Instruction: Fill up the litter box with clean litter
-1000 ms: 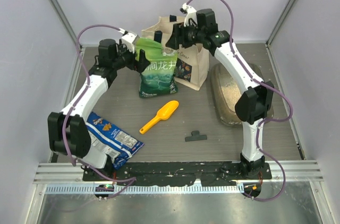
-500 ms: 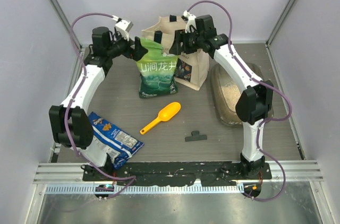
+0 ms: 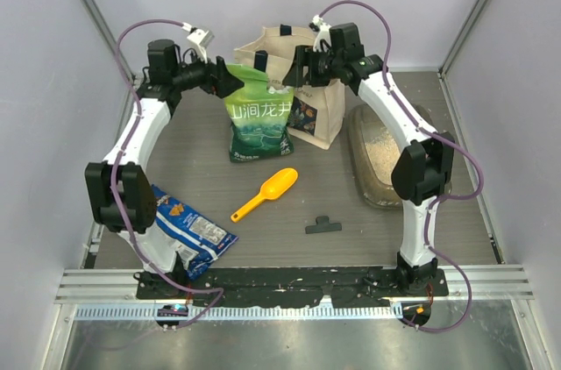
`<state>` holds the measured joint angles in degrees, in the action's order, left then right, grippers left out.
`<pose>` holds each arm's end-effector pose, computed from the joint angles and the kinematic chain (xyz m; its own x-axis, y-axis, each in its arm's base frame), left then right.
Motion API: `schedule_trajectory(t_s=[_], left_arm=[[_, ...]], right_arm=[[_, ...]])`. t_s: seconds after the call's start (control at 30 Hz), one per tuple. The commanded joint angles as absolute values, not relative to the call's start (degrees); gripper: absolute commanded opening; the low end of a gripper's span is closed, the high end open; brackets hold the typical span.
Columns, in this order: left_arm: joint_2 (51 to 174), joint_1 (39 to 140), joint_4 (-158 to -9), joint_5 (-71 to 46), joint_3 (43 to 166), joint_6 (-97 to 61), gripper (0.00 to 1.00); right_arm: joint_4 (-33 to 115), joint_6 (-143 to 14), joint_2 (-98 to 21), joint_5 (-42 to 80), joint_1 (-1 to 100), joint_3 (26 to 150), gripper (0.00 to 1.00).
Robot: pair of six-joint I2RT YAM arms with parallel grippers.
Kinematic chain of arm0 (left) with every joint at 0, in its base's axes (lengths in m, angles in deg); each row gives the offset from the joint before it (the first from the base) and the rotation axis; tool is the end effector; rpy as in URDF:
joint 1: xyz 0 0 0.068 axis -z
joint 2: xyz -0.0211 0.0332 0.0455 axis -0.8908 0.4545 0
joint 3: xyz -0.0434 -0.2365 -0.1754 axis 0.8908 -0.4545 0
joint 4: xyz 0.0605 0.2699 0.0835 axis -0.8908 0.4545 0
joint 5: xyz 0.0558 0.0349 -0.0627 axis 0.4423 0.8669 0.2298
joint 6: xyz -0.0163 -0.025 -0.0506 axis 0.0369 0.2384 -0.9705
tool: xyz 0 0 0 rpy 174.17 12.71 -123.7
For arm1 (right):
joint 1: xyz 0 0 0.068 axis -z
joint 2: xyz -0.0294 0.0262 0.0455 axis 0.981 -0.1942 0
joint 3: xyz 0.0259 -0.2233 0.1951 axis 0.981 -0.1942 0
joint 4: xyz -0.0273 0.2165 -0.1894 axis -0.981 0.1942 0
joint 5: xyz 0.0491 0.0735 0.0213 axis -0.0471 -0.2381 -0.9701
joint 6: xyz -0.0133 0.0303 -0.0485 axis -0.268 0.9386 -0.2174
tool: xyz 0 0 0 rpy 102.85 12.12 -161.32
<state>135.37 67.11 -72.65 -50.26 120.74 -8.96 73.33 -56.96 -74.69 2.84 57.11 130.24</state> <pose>0.4358 -0.0622 0.3801 -0.3504 -0.0043 -0.9366 0.7148 0.6450 -0.2704 0.4778 0.2085 0.3755 -0.6363 -0.0102 -0.7714 -0.5138 0.7515 0.4139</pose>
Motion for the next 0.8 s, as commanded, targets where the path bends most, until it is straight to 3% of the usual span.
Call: schedule_trajectory(t_s=[0.0, 0.07, 0.13, 0.17, 0.27, 0.33, 0.77], left_arm=[[140.5, 67.9, -73.1, -55.6, 125.8, -11.4, 0.73], [142.1, 68.0, -72.1, -55.9, 128.6, -11.7, 0.64], [143.5, 68.1, -72.1, -56.2, 130.2, -11.9, 0.49], [143.6, 68.0, -72.0, -56.4, 130.4, -11.9, 0.35], [142.8, 68.1, -71.8, -58.8, 129.8, -11.0, 0.1], [140.9, 68.0, -71.8, -59.5, 127.6, -11.1, 0.02], [118.5, 71.1, -81.1, -59.6, 106.5, -16.3, 0.0]], right_arm=[[70.4, -51.5, -74.5, -3.2, 59.1, 129.6, 0.77], [70.1, -50.9, -74.5, -3.8, 59.1, 129.2, 0.79], [70.0, -50.7, -74.4, -4.1, 59.1, 128.9, 0.79], [70.1, -50.8, -74.3, -4.4, 59.1, 128.5, 0.79], [70.4, -51.4, -74.0, -4.4, 59.1, 127.6, 0.79], [70.5, -51.8, -73.8, -4.2, 59.1, 127.0, 0.79], [74.3, -57.2, -70.3, 1.3, 55.7, 123.1, 0.8]])
